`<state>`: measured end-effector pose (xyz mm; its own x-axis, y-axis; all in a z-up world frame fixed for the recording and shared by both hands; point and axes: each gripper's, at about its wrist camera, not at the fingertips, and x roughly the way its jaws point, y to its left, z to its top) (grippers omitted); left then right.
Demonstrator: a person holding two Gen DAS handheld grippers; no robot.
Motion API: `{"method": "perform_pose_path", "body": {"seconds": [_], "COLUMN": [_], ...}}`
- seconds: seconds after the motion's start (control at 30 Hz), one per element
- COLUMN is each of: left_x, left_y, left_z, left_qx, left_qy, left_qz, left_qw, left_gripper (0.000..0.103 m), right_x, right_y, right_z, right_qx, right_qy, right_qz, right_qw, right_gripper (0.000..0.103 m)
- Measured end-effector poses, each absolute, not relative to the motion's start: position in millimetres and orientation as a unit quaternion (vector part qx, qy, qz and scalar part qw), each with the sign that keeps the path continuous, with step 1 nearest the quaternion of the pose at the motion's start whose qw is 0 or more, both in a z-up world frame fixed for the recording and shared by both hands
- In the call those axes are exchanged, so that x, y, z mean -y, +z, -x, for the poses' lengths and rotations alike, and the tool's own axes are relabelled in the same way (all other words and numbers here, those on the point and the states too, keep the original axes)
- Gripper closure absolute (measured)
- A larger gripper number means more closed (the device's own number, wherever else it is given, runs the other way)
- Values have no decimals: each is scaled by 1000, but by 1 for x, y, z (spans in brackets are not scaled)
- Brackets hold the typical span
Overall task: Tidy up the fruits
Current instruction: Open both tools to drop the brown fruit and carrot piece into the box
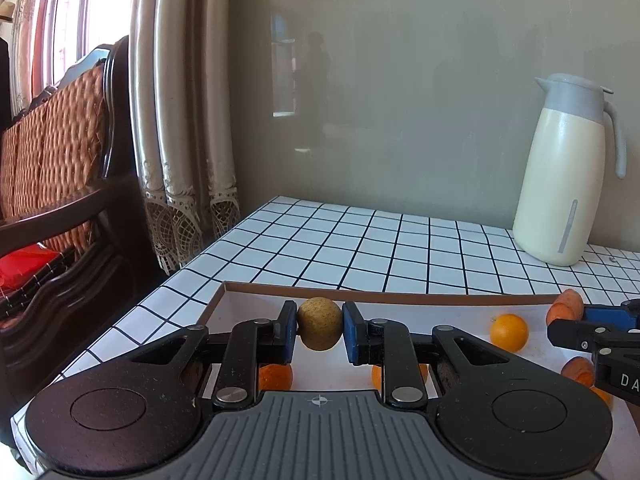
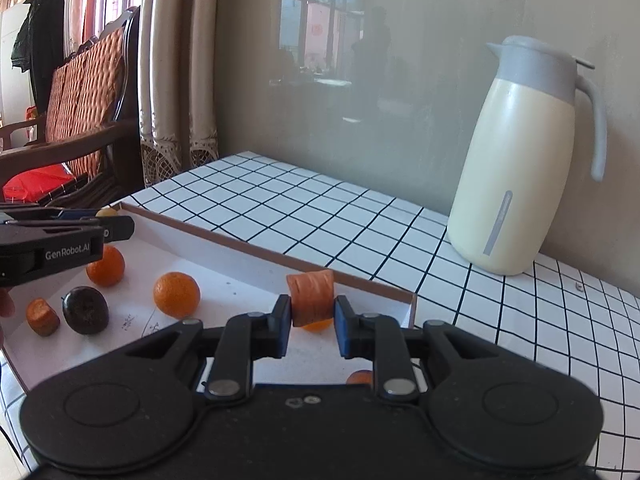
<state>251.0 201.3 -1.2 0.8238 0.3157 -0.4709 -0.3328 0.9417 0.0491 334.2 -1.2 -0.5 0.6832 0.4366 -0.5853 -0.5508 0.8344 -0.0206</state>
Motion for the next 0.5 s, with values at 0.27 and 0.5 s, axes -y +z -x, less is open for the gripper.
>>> {"method": "perform_pose_path", "body": {"seconds": [0.27,0.5], "left_x": [-196,-200], "left_y": [9,6], "left_z": [-235,-234], "left_qx": [-186,-195], "left_qy": [193,192], "left_qz": [-1,6], "left_qw": [963,962], "left_gripper": [0,0], "right_x": [13,12], "right_y": [9,7], "right_z": [-331,-332], "right_qx": [-234,-240], "right_qy": [230,231], "right_qz": [83,87], "right_qw": [941,939], "right_gripper": [10,10]}}
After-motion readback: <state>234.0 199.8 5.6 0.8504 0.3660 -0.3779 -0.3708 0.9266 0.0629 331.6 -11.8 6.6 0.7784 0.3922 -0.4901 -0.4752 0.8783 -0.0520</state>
